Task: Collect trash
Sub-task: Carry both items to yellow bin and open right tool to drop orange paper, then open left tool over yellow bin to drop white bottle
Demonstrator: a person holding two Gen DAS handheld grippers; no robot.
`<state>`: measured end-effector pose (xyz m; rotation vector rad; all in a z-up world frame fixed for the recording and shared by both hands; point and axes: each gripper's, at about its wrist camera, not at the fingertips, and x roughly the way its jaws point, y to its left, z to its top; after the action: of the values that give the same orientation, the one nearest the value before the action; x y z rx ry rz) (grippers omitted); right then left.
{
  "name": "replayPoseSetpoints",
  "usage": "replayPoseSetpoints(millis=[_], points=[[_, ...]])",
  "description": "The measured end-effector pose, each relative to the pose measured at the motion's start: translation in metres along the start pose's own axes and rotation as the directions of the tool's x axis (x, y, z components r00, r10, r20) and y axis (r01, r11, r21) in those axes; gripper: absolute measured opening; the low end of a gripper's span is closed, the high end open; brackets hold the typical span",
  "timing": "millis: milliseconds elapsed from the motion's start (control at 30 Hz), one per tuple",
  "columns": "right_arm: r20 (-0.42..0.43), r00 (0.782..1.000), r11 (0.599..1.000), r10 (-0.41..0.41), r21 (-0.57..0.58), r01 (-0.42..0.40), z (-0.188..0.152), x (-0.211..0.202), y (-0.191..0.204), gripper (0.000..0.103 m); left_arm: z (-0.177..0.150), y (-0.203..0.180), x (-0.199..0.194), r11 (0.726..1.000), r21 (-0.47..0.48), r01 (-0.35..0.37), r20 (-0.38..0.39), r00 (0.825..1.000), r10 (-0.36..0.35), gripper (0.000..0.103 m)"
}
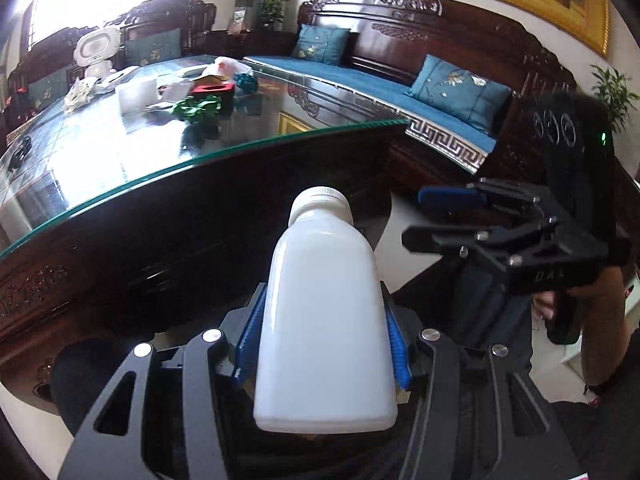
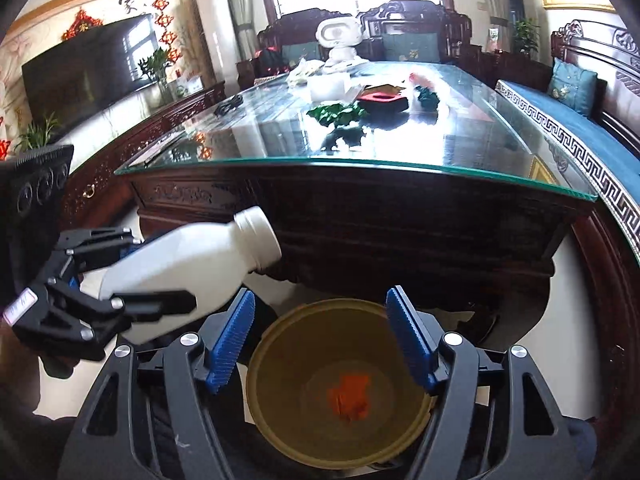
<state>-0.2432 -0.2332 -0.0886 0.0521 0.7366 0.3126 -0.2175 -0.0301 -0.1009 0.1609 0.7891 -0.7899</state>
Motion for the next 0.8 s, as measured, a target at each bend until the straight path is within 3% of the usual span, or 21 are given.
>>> replayPoseSetpoints(millis=[200,267,333,467,800], points=[[0.033,0.999,0.999,-0.02,0.035,0.018,0.001,-0.015,-0.013,0.067,0.003,-0.011,0.012,0.999,0.035,0.031,-0.034,0.999,-0.03,0.054],[0.041,0.999,0.999,-0.029,0.047,0.027,0.002,-0.018,-0.018,0.067,0.006,-0.015,0.015,0.998,0.051,0.047,-0.037,0.998,-0.045,0.071],[0.044,0.998,0.998,-0.036,0.056,0.033,0.003,-0.02,-0.023,0.067,0.01,-0.018,0.016,0.996,0.066,0.06,-0.025,0.998,-0.058,0.078],[0.044,0.999,0.998,-0.031,0.062,0.029,0.004,-0.02,-0.026,0.067,0.015,-0.021,0.017,0.995,0.079,0.059,-0.013,0.998,-0.058,0.078],[0.078,0.996,0.998,0.04,0.053,-0.044,0.04,-0.003,-0.024,0.059,0.061,0.004,0.007,0.997,-0.014,-0.079,0.109,0.991,0.08,0.079]])
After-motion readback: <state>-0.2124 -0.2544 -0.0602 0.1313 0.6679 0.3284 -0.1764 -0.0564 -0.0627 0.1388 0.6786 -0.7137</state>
